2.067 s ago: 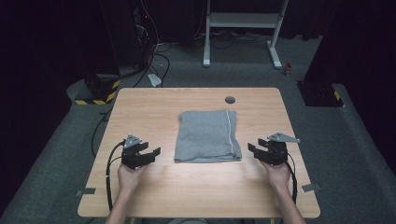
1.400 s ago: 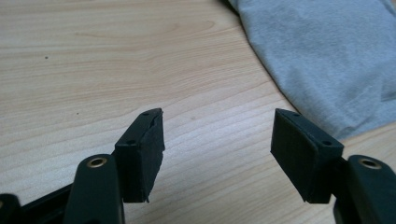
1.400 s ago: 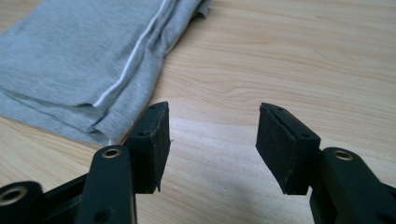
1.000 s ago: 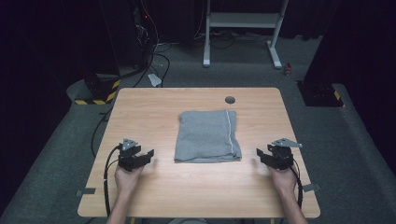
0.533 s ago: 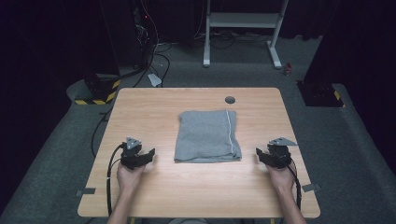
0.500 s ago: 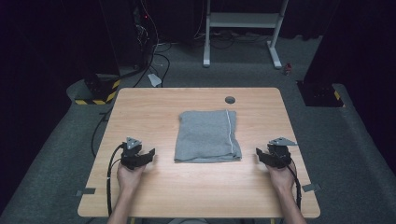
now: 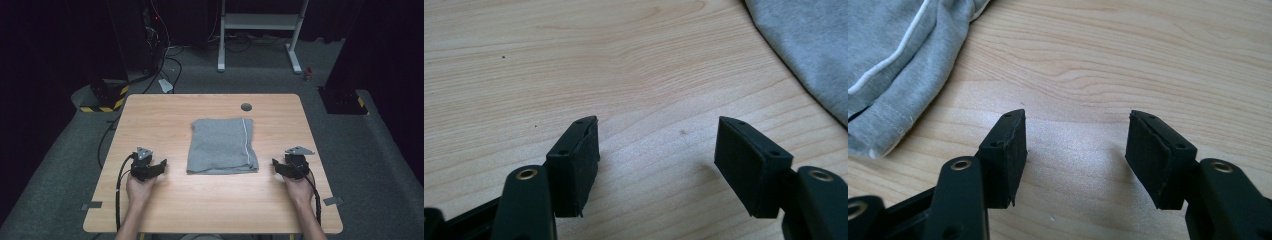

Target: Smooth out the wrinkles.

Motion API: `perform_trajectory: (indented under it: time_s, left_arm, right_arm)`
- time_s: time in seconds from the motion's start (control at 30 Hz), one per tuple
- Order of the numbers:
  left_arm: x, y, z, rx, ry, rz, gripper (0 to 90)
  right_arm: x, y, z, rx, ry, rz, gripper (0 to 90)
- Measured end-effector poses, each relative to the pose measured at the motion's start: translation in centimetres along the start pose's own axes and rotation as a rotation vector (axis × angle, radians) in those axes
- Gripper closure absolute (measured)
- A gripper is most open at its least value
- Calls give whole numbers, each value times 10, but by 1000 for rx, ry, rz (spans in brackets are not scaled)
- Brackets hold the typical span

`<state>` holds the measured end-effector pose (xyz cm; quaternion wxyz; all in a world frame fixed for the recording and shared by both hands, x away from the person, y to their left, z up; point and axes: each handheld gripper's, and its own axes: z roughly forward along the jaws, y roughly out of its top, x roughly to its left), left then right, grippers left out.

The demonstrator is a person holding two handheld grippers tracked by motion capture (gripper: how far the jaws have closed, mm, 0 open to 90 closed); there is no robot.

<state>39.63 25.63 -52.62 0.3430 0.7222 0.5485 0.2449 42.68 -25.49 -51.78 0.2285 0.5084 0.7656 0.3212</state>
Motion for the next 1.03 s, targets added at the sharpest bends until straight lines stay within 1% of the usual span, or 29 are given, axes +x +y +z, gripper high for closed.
perform_trajectory:
  time_s: [0.07, 0.1, 0.13, 0.23, 0.27, 0.3, 0.33, 0.4, 0.47, 0.5, 0.53, 0.57, 0.6, 0.67, 1.03]
  left_arm:
    - [0, 0, 0, -1, 1, -3, 344]
    - [1, 0, -1, -3, 7, 6, 344]
    - [0, 0, 0, -2, 5, 1, 344]
    - [0, 0, 1, 12, 11, 10, 344]
    - [-1, -1, 2, 7, 13, 10, 344]
    - [-1, 0, 1, 3, 9, 10, 344]
    - [-1, 0, 1, 5, 5, 12, 344]
    - [-2, -1, 1, 10, 4, 15, 341]
    - [-2, -1, 2, 15, 6, 16, 329]
    - [-3, -1, 2, 19, 8, 23, 320]
    - [-3, -1, 2, 24, 10, 33, 315]
    - [-4, -1, 1, 25, 5, 28, 304]
    - [-5, -1, 1, 28, 4, 33, 295]
    - [-5, -2, 1, 28, 6, 36, 284]
    - [-5, -2, 1, 28, 5, 36, 282]
  right_arm:
    - [0, 0, 1, 4, 0, 4, 409]
    - [0, 0, 2, 6, 2, 0, 408]
    - [1, -1, 3, 11, -2, 11, 405]
    - [2, -1, 3, 9, -2, 5, 405]
    - [2, -1, 3, 9, 0, 2, 403]
    - [2, -1, 3, 6, 1, -3, 399]
    - [1, -1, 3, 9, 6, 5, 390]
    - [1, -2, 3, 4, 10, 3, 381]
    - [1, -4, 3, -6, 8, 3, 359]
    - [0, -4, 3, -8, 7, -1, 351]
    - [0, -4, 3, -6, 7, -2, 342]
    - [0, -4, 3, -4, 8, 2, 335]
    - [0, -4, 3, -3, 8, 4, 331]
    - [0, -4, 3, -3, 8, 2, 331]
    - [0, -4, 3, -3, 8, 2, 331]
